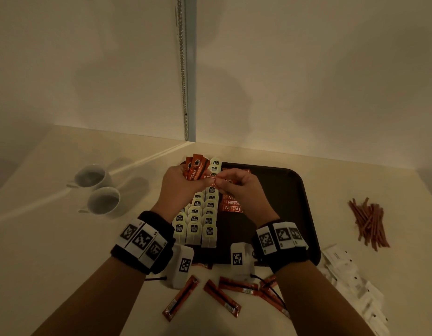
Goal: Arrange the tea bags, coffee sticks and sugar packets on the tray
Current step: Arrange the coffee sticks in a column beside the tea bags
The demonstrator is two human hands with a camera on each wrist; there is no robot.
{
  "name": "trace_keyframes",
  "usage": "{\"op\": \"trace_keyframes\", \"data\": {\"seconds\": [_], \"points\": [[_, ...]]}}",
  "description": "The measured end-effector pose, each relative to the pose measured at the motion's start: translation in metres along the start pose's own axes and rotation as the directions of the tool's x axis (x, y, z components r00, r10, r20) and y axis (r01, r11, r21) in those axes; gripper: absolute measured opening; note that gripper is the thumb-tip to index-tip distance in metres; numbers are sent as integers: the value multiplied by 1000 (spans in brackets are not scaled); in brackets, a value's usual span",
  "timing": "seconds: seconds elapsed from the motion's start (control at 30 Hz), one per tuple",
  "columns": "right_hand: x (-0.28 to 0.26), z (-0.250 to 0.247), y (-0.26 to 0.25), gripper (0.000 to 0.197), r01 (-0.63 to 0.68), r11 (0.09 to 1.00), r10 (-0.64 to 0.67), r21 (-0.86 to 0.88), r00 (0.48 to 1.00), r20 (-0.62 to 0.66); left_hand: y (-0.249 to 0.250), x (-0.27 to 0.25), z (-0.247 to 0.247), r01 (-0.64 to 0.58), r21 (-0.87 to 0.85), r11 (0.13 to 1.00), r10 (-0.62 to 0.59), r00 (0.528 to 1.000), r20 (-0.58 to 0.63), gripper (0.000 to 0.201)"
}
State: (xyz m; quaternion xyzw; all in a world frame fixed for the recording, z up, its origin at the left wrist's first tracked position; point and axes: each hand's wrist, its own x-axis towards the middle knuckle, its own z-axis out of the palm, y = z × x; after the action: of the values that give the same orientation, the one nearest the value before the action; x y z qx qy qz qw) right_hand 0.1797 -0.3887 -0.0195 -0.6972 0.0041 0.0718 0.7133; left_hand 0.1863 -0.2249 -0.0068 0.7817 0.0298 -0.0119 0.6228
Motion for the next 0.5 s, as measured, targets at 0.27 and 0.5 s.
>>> {"op": "trace_keyframes", "data": {"seconds": [0.27,0.5], "points": [[1,-18,-12,15,-117,993,117,10,993,12,-4,-2,-4,118,-246,962,-123,992,-7,13],[-2,-27,-10,19,-132,985,139,-110,989,54,-7,-2,-7,124,-217,968,-127,992,-1,9]]}}
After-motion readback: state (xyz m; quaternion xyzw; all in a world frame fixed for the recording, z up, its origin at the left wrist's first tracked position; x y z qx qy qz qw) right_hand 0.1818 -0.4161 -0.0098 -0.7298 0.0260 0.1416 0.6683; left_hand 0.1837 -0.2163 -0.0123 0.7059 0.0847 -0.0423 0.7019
